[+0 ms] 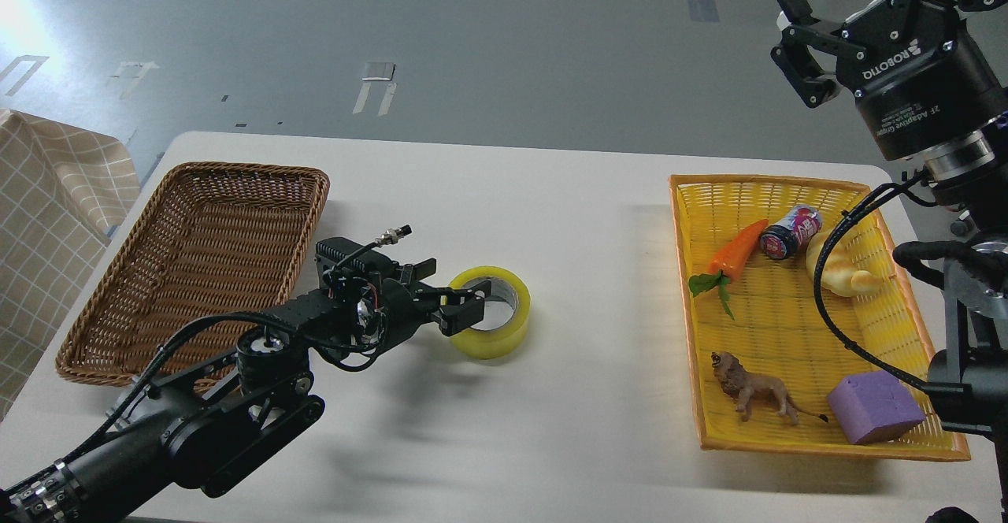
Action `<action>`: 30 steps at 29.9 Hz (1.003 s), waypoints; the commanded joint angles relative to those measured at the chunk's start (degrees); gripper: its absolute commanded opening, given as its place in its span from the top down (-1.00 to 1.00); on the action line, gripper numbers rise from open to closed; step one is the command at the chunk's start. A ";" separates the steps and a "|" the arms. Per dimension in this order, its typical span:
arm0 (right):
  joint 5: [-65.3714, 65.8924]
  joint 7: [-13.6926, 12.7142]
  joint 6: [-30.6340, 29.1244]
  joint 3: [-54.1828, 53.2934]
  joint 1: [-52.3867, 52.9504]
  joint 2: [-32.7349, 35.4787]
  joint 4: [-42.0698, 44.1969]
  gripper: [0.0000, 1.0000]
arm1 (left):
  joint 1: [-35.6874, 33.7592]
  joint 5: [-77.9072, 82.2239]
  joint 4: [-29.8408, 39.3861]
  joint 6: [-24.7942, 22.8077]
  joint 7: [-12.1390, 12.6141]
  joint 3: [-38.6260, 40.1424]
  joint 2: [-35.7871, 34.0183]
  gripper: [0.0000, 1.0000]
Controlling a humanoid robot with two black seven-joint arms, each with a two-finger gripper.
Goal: Place and transfer tape with both arms
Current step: 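Reach the left gripper to the tape roll and grasp its rim, then lift the tape roll with the left gripper into the wicker basket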
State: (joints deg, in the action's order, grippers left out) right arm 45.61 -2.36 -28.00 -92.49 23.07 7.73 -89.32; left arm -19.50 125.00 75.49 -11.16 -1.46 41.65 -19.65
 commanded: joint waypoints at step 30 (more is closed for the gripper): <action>0.01 -0.01 0.00 -1.11 -5.41 1.23 1.33 -1.00 | -4.93 0.00 0.71 -8.87 -4.34 -4.38 -5.75 1.00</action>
State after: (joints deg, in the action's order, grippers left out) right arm 45.62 -2.37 -28.00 -93.59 17.92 8.97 -88.24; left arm -23.88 125.01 76.02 -18.98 -5.78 37.27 -25.48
